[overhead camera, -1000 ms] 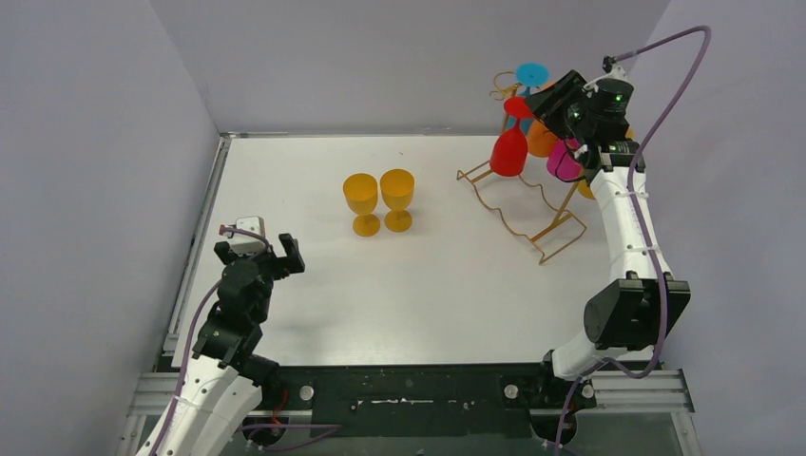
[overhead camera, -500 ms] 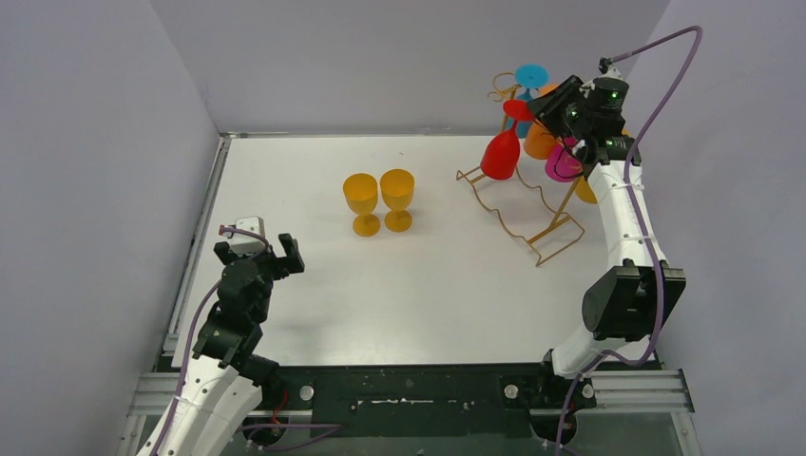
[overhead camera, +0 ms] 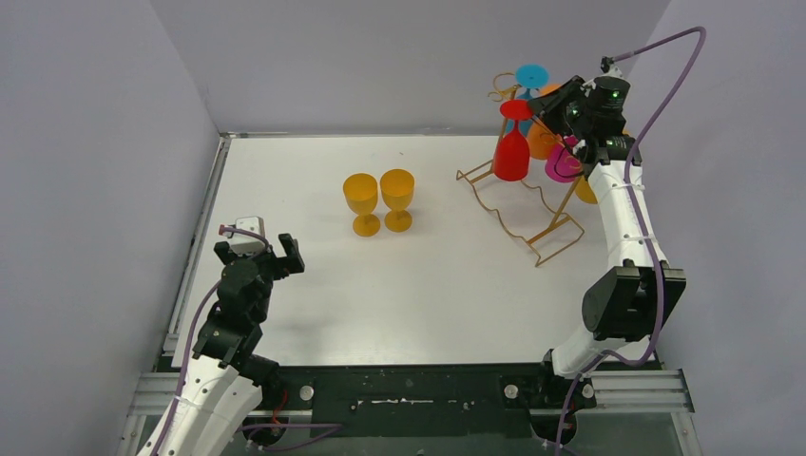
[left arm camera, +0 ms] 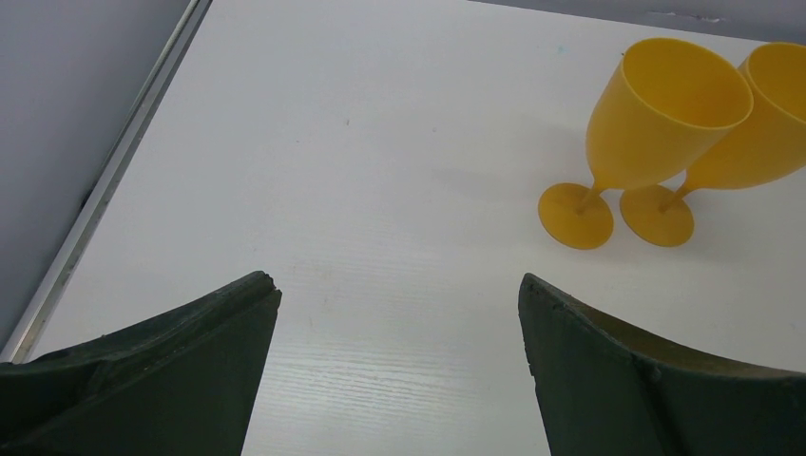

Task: Take the wine glass off the wine glass rack
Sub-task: Pick up the wine glass from the wine rack.

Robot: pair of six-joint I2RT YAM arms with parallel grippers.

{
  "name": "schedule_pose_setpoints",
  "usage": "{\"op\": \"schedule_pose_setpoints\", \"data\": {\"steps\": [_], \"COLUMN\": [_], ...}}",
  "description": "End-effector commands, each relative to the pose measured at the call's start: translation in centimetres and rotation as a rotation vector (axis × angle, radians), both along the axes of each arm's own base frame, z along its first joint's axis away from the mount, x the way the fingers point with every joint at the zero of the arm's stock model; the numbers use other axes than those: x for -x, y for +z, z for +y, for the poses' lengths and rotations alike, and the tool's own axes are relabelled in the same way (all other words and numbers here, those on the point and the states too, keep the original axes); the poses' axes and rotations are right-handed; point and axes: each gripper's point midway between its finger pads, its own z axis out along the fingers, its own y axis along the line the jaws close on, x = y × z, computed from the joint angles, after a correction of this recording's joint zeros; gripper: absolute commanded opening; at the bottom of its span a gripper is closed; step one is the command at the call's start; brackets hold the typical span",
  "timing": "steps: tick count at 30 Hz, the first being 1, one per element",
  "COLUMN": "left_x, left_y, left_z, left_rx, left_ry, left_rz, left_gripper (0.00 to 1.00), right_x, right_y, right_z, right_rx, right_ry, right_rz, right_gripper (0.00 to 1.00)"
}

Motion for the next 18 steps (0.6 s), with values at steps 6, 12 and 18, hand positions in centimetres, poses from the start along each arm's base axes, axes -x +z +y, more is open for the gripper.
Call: {"op": "schedule_pose_setpoints", "data": {"steps": [6, 12, 18], "left_x": [-0.5, -0.5, -0.5], "left_y": [1.4, 1.4, 1.4], "left_z": [-0.2, -0.3, -0.3], "left_rx": [0.021, 0.024, 0.025], "left_ry": [-0.006, -0.01, -0.013], "left_rz": [-0.054, -0.057, -0.056], "left_gripper": [0.95, 0.95, 0.95], "right_x": [1.3, 1.9, 2.2], "right_y": [3.8, 5.1, 5.5], "right_z": [1.0, 1.6, 2.5], "right_rx": [-0.097, -0.177, -0.219], "right_ry": [0.07, 0.11, 0.161], "right_rz": [-0.096, -0.131, -0.133], "right_gripper": [0.0, 0.0, 0.0]}}
